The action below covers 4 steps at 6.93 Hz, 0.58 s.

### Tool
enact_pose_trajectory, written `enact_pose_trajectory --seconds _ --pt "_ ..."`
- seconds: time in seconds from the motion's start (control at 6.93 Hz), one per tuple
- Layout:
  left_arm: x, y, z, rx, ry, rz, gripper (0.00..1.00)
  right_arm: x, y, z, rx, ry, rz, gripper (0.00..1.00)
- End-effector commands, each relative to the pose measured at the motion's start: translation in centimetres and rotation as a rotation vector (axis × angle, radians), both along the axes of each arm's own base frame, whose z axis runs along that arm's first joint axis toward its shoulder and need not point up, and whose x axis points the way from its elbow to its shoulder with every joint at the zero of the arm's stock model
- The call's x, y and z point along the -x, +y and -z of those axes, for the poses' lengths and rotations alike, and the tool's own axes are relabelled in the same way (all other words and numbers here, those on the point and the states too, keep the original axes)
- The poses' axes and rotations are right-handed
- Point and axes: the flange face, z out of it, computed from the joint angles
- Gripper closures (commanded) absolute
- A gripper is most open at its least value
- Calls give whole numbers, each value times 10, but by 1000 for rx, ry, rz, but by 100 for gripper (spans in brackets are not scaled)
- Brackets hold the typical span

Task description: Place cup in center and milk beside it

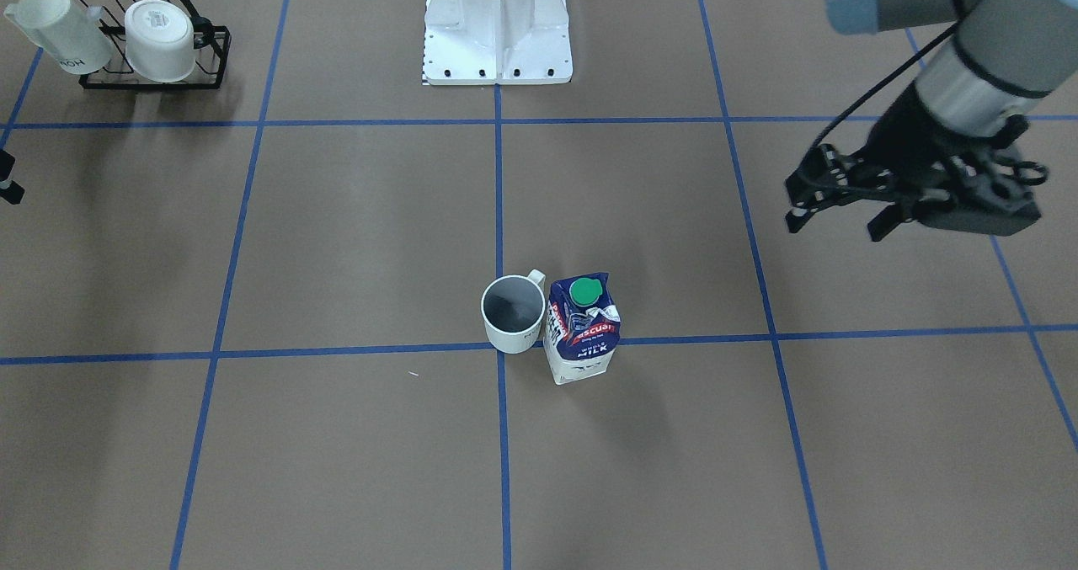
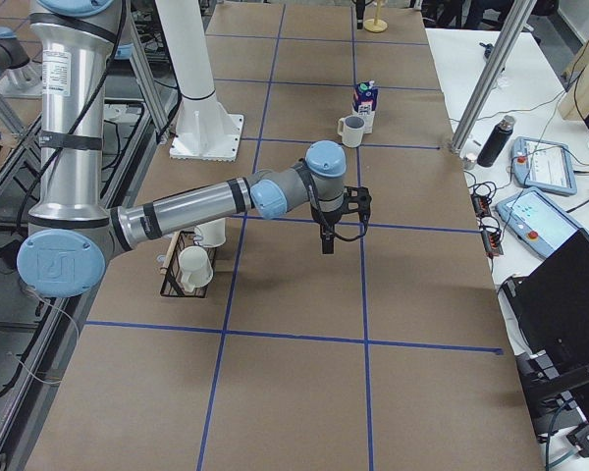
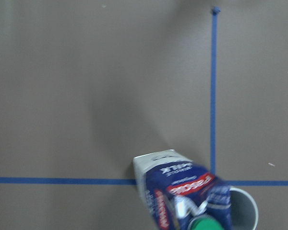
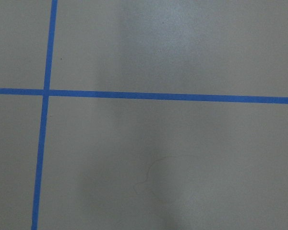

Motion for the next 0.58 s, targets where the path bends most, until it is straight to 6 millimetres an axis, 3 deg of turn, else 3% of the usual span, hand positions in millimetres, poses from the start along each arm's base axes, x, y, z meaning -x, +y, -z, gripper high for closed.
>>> enact_pose_trajectory --seconds 0.0,0.14,0.29,0.43 --pt "123 38 -134 -131 -126 -119 2 -16 -12 2 -21 -3 -17 0" --pt "184 61 -206 -171 -171 -174 2 -25 -13 -5 -25 0 -19 0" --pt "214 63 -236 -178 -118 -189 2 -35 -17 -16 -42 11 -7 0" --pt "213 64 -245 -162 -95 -192 2 -41 -19 -19 -48 15 -8 0"
